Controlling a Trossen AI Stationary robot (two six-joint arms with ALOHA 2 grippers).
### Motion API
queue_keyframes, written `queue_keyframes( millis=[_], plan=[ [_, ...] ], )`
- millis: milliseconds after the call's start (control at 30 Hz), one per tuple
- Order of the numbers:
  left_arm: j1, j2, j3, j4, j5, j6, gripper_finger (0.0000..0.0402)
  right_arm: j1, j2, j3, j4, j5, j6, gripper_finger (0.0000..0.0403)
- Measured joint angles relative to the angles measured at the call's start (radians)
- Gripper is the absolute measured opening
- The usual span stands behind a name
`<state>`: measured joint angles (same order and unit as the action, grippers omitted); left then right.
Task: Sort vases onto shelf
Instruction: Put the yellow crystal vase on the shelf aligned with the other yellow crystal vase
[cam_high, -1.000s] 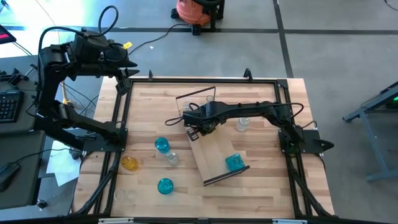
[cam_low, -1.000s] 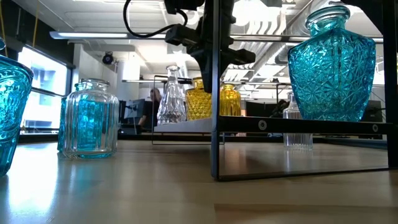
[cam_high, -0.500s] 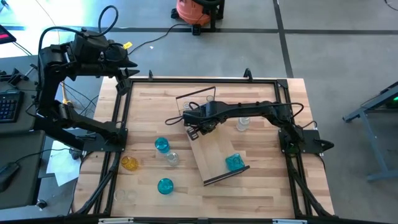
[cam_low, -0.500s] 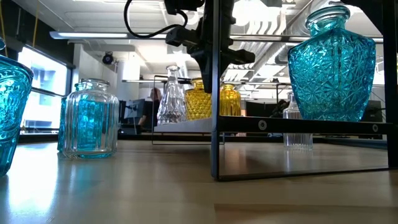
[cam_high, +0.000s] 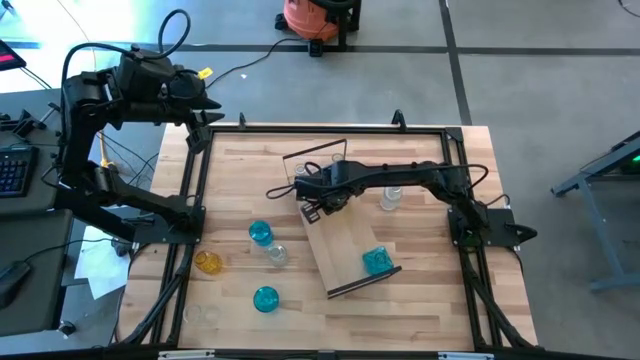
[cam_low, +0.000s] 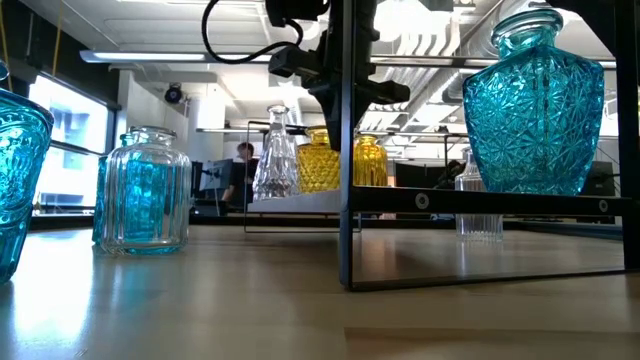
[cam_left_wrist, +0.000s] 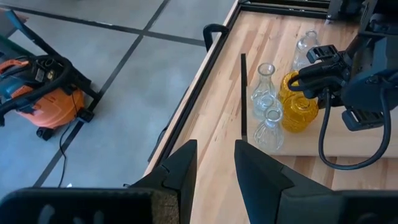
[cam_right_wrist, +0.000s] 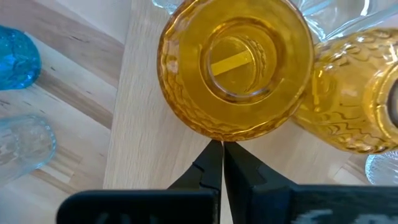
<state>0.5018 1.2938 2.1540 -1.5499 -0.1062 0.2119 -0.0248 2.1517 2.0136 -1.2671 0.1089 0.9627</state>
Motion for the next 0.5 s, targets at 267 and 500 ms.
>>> queue_keyframes(
  millis=[267,500],
  plan=[
    [0.000,-0.001,0.000,-0.002,0.000,-0.001,0.0102,-0.006,0.000,0.000,0.000,0.001,-0.003,0.0000],
    [0.000,-0.001,0.000,-0.003,0.000,0.000,0.0102,-0.009,0.000,0.000,0.000,0.011,0.001,0.0000]
  ],
)
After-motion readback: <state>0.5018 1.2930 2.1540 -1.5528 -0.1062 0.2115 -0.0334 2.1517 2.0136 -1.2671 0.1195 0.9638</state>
